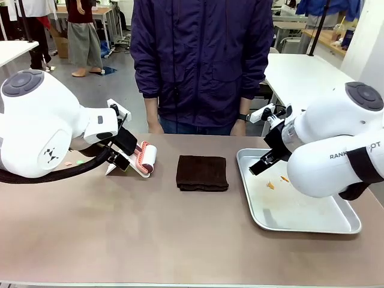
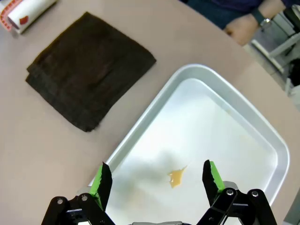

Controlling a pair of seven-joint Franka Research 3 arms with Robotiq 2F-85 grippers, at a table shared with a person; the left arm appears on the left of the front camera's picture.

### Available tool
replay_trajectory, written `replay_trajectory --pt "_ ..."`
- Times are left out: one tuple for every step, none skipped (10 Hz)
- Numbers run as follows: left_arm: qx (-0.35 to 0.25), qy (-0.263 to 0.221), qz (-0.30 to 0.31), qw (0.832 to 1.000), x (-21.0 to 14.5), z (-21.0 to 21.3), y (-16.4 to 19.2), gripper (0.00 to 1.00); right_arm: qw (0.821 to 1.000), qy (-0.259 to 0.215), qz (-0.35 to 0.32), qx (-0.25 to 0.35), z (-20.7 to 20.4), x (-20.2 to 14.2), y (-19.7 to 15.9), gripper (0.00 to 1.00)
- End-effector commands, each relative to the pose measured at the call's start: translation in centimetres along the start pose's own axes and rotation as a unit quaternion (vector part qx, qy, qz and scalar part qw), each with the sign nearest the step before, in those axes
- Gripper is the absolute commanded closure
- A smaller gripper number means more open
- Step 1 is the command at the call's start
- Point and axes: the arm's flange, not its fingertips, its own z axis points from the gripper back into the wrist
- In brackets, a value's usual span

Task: Clean the surface of the table.
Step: Hold the Lint Roller with your left hand and the towel with your right hand.

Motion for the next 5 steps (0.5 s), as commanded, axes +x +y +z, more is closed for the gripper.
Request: replay_trajectory --pt "0.000 0.000 0.000 1.000 0.01 0.01 -0.01 0.00 1.000 0.000 0.000 0.000 0.01 0.01 -0.01 0.00" --pt "0.000 0.000 0.000 1.000 0.01 0.01 -0.01 0.00 1.000 0.000 0.000 0.000 0.01 0.01 -0.01 0.00" --pt "0.000 0.000 0.000 1.000 0.01 0.01 -0.01 0.00 1.000 0.000 0.000 0.000 0.01 0.01 -0.01 0.00" --pt "0.000 0.000 0.000 1.000 0.01 0.01 -0.01 0.00 1.000 0.000 0.000 0.000 0.01 0.01 -0.01 0.00" --pt "0.000 0.000 0.000 1.000 0.01 0.01 -0.01 0.00 1.000 0.000 0.000 0.000 0.01 0.01 -0.01 0.00"
